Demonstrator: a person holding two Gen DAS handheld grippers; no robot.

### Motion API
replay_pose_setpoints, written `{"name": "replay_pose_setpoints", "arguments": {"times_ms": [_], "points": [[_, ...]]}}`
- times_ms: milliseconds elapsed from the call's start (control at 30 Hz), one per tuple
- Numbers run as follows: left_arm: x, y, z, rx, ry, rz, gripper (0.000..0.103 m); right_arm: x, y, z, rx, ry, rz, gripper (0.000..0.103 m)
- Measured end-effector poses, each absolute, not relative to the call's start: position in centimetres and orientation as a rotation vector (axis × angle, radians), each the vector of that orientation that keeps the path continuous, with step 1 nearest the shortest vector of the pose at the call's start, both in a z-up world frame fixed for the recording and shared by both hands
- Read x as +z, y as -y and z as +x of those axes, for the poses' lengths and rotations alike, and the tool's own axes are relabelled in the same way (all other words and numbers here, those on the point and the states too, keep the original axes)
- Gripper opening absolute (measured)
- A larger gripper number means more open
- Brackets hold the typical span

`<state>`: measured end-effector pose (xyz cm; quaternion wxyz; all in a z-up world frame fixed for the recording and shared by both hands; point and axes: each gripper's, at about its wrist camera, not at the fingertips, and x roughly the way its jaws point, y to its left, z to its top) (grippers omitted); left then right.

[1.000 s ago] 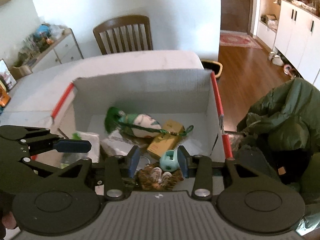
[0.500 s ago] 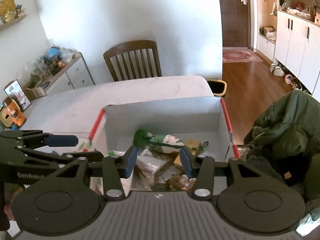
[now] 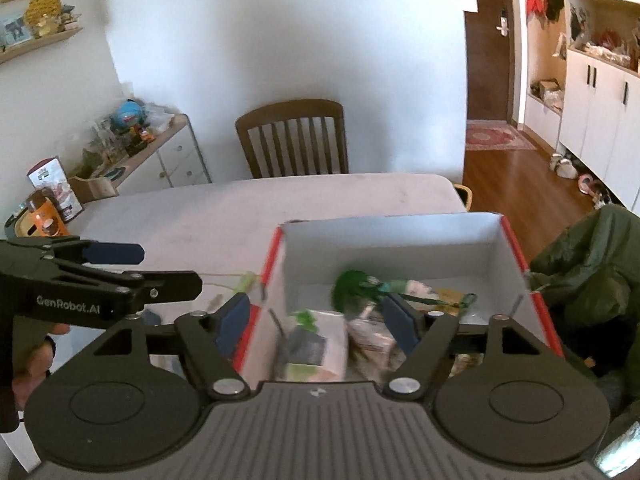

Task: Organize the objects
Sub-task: 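Move both tools back toward the green tube and pale cylinder on the table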

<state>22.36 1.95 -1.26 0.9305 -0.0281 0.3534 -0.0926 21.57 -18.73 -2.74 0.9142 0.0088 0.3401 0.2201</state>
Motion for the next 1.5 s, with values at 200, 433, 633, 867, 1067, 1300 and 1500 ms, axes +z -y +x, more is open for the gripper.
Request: {"name": "replay_pose_setpoints", "arguments": {"times_ms": [200,433,633,867,1067,1300,1500], "points": [[-1.2,-5.2,22.4,-0.167,-0.709,-0.056,0.102,-2.8,14.9,20.3,0.480,-0.674,0.017,0.083],[-2.1,-9.0,23.2,-0.156,-0.713,-0.069,0.102,-3.9,10.7,19.6,0.481,-0.708,0.023,0.083],[-3.5,-11.5,24.6,-0.146,-0.731,-0.074,0.102,-5.4,7.6,19.5,0.470,-0.741,0.008,0.083],[-5.9,-14.3,26.5,-0.111,-0.762,-0.077,0.102,-7.1,4.3,20.4,0.466,-0.778,-0.003,0.084],[-8.0,-15.5,28.3,-0.101,-0.793,-0.068,0.102,-9.0,2.1,21.7,0.453,-0.806,-0.016,0.084],[-10.3,-14.7,30.5,-0.144,-0.839,-0.064,0.102,-12.7,0.0,23.1,0.379,-0.844,-0.076,0.084],[-11.7,-13.5,32.6,-0.171,-0.871,-0.066,0.102,-15.2,-1.5,23.5,0.312,-0.850,-0.088,0.083]]}}
